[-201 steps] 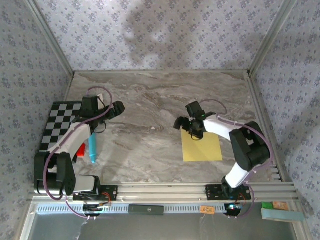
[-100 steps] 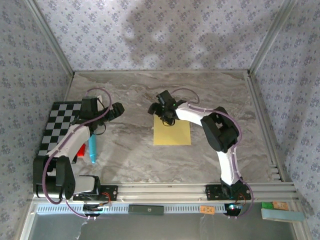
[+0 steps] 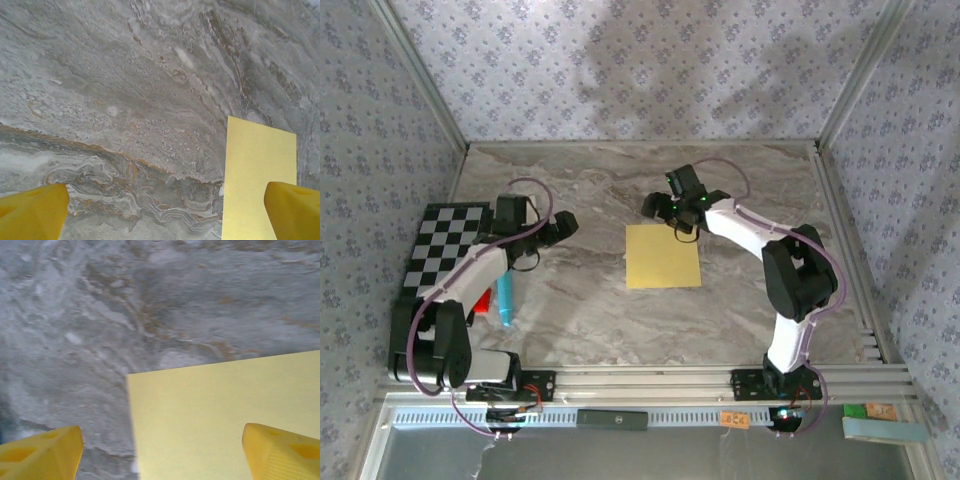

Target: Fold a paper plane with a square sheet of paper (pick it up from the middle)

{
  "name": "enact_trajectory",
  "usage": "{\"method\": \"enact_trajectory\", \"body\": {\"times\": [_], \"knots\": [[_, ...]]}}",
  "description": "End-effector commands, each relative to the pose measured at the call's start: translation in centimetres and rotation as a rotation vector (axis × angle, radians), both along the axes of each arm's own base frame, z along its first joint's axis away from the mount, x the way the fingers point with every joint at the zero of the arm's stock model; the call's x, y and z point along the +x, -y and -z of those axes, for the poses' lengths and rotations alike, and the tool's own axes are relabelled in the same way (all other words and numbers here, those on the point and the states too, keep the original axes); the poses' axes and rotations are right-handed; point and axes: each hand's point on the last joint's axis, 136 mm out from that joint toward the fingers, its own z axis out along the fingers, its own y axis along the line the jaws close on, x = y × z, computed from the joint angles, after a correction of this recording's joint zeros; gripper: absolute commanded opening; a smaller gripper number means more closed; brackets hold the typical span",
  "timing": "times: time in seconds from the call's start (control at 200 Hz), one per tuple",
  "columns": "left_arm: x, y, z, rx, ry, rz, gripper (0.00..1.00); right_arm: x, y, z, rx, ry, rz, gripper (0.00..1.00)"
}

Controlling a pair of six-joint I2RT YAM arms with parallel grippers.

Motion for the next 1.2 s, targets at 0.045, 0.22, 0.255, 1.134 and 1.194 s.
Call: {"method": "enact_trajectory", "body": {"times": [0.045,0.22,0.255,1.134,1.194], "knots": [[0.7,1.6,-0.9,-0.024,-0.002,0.024,1.00,-3.1,2.4,3.9,-0.116,-0.141,-0.073,0.82],[1.1,3.0,-0.3,-0.031,-0.022,0.043,1.00,-3.7,3.7,5.3,-0.167,-0.174,-0.045,0.83],[1.1,3.2,-0.2,-0.031,-0.026,0.049,1.00,-3.9,3.7,5.7,-0.174,-0.182,-0.043,0.84],[1.4,5.3,2.6,0.008,-0.155,0.086,1.00,-6.2,-1.5,7.6,-0.019,-0.320,0.330,0.87],[1.3,5.6,2.7,0.020,-0.166,0.094,1.00,-5.6,-2.5,6.8,0.032,-0.311,0.326,0.87]]}}
